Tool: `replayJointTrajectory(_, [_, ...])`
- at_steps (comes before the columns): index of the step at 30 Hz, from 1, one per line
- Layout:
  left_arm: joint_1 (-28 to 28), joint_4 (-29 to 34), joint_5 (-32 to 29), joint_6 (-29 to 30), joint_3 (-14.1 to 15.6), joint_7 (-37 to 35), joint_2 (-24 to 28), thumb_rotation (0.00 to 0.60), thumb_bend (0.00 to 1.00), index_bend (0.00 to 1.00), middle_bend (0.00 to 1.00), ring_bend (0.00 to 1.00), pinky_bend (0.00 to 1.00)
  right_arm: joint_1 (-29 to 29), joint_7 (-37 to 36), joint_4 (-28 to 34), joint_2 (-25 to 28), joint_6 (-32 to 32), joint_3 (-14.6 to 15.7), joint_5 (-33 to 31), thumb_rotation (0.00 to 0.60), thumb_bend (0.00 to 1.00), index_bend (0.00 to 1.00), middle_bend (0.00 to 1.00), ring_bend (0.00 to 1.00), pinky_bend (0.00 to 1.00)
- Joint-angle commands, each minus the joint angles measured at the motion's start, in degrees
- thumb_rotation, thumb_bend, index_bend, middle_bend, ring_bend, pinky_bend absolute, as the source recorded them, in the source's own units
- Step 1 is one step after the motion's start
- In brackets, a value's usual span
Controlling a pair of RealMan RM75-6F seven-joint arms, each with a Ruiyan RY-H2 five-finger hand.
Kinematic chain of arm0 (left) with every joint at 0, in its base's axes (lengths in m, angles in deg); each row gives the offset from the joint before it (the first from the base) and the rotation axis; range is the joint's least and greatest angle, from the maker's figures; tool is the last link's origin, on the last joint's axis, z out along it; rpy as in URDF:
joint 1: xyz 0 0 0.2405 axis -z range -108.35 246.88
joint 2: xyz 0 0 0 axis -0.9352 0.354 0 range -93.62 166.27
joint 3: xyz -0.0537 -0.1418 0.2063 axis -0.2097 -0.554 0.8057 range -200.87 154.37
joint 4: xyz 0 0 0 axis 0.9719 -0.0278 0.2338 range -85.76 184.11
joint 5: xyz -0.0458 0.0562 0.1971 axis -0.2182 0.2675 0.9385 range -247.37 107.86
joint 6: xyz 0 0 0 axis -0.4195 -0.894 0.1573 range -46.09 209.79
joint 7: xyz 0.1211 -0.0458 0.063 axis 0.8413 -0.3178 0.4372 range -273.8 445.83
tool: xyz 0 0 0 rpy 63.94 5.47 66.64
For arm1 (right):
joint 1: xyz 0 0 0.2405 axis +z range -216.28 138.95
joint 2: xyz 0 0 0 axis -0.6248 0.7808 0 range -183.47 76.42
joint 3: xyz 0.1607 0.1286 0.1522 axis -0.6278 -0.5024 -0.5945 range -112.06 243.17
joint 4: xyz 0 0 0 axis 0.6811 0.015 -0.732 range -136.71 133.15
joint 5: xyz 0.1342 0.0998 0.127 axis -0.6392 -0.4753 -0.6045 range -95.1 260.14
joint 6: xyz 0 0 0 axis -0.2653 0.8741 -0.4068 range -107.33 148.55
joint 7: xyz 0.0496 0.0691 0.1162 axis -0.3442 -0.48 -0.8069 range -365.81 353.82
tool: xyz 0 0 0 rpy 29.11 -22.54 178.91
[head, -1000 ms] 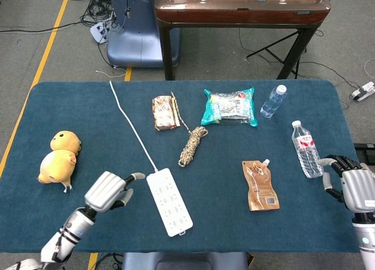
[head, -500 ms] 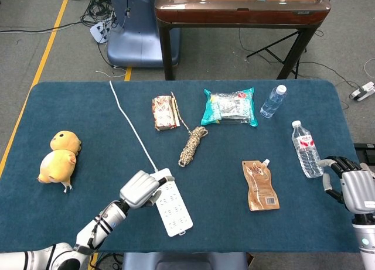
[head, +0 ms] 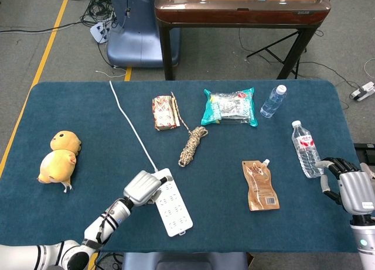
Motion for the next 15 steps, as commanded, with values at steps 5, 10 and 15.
replayJointTrajectory(5, [0.53,-0.94,-1.1,0.58,1.02,-0.35,-0.48,0.6,0.57,0.27,1.0,1.0,1.0,0.23,-0.02,-0.05,-0.23,0.36,0.0,-0.02,0.6,0.52,0.4,0.37,0.32,0.41])
replayJointTrajectory(10, [1.1,-1.63,-2.74,0.72,1.58,0.42,-0.45,0.6,0.57,0.27,1.0,1.0,1.0,0.53,0.26,0.03,-0.42,0.8,0.14,0.21,0.6,0.52,0.4,0.37,0.32,0.41])
replayJointTrajectory(15, [1.32,-1.44,-4.46,1.3,2.26,1.27,0.22,0.6,0.57,0.27,1.0,1.0,1.0,0.75,0.38,0.16,-0.41,1.07,0.09,0.15,0.6,0.52,0.4,0.37,0.32,0.41])
